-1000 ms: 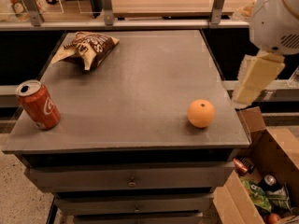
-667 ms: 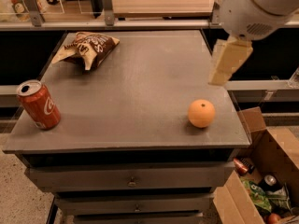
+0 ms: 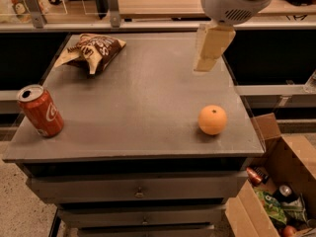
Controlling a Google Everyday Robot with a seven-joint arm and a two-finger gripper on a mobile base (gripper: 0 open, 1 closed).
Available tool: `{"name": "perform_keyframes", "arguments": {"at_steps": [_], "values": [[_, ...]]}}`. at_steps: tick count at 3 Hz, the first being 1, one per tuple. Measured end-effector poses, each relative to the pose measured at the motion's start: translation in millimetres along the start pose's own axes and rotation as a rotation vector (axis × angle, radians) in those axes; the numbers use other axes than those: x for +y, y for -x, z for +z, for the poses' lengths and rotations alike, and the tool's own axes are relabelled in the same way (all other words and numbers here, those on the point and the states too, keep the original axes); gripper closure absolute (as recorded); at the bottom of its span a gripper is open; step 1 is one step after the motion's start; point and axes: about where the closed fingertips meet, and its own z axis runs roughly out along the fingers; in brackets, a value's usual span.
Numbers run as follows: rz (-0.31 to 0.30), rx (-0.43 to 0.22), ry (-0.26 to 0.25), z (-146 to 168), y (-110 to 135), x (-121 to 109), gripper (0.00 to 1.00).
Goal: Pick brown chip bag
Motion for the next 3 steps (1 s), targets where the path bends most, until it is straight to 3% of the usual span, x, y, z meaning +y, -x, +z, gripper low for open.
{"name": "perform_keyframes", "arguments": {"at_steps": [1, 2, 3], "values": [[0.0, 0.0, 0.0, 0, 0, 0, 0.0], [-0.037, -0.032, -0.037, -6, 20, -6, 0.0], [-0.124, -0.095, -0.098, -5, 65, -17, 0.0]]}}
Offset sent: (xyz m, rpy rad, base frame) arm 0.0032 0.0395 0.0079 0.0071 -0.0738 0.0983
